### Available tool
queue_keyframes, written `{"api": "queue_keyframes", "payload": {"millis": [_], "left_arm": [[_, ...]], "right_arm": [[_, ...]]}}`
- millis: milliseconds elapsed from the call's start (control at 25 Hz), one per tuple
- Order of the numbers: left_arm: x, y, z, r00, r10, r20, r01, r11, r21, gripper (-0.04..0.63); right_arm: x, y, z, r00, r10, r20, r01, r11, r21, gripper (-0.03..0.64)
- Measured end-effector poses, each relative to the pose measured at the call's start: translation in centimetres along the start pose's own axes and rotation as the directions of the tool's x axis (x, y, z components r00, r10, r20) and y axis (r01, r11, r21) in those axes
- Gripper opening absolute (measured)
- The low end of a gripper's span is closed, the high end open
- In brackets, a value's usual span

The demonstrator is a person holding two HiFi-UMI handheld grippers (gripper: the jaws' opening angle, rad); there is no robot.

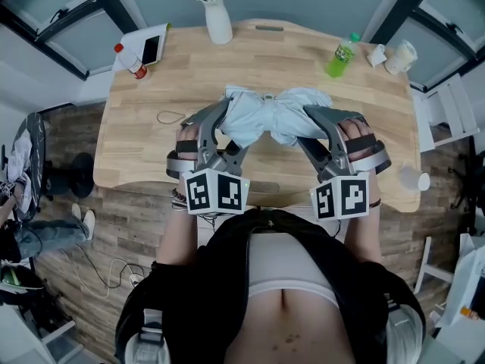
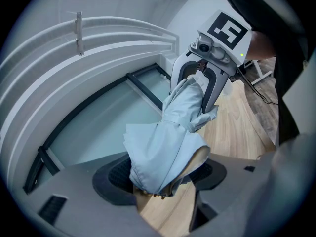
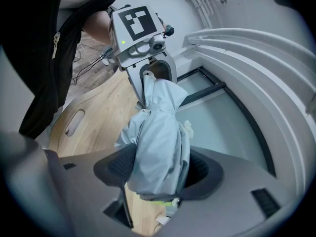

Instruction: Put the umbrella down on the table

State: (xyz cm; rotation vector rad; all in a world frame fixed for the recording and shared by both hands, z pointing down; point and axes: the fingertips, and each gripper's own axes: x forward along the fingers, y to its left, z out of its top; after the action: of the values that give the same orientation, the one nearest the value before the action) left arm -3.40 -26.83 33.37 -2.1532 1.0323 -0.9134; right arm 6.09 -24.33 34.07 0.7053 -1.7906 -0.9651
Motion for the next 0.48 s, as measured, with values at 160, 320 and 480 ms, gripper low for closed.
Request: {"api": "queue_keyframes", "payload": {"millis": [160,320,480], "left_arm": [[0.3,-0.2,-0.2,1.0,-0.013,-0.011,0.013,1.0,-0.002,0.305],[0.5,-0.5,-0.8,1.0,-0.022,-0.02,0.022,1.0,-0.003,0.305],[0.3,-1.0,-1.0,0.999,-0.032,-0.028,0.032,0.999,-0.006,0.305]], "right_arm": [[0.4,0.2,-0.2,1.0,0.014,-0.002,-0.014,1.0,0.009,0.293],[0.9,0.7,-0.2,1.0,0.028,-0.003,-0.028,0.999,0.018,0.293],[0.9,1.2,-0.1,0.999,0.043,0.004,-0.043,0.999,0.02,0.293]]}}
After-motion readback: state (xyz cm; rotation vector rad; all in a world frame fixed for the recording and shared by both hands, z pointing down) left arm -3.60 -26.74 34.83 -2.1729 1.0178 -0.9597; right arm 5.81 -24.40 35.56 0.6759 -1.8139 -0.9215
